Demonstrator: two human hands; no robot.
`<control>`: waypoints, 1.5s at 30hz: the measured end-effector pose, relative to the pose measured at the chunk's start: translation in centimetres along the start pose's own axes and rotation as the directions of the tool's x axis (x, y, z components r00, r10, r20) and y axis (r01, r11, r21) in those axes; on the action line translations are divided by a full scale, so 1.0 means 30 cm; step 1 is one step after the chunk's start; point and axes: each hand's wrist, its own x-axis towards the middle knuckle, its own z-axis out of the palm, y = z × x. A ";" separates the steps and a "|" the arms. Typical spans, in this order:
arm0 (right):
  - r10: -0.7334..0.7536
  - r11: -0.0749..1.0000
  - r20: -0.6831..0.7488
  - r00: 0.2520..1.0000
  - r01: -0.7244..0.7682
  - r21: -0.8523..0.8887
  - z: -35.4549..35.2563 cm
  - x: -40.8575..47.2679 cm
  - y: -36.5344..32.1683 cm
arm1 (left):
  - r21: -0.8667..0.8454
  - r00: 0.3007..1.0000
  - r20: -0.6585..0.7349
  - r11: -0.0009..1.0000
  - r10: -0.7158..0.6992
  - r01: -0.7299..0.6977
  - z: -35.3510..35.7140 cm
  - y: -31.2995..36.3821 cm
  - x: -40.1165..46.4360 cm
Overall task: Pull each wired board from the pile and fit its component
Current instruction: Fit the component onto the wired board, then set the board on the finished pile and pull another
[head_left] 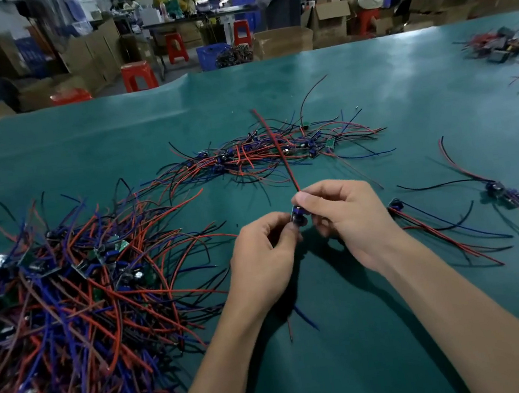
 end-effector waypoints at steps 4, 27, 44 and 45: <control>-0.179 0.967 -0.255 0.950 0.122 -0.223 -0.033 0.032 0.012 | 0.032 0.998 0.048 0.999 -0.035 0.033 0.004 0.012 -0.001; -0.563 0.809 -0.311 0.766 0.432 -0.399 0.072 -0.052 -0.210 | -0.041 0.998 0.047 0.998 0.049 -0.047 -0.005 0.024 -0.007; 0.065 -0.033 0.008 0.998 0.010 -0.999 -0.026 0.457 -0.133 | 0.025 0.996 -0.087 0.999 0.035 -0.033 0.000 0.002 0.006; 0.119 -0.040 -0.035 0.992 -0.030 -0.999 -0.070 0.462 -0.102 | 0.026 0.995 -0.092 0.999 0.032 -0.030 0.000 0.001 0.006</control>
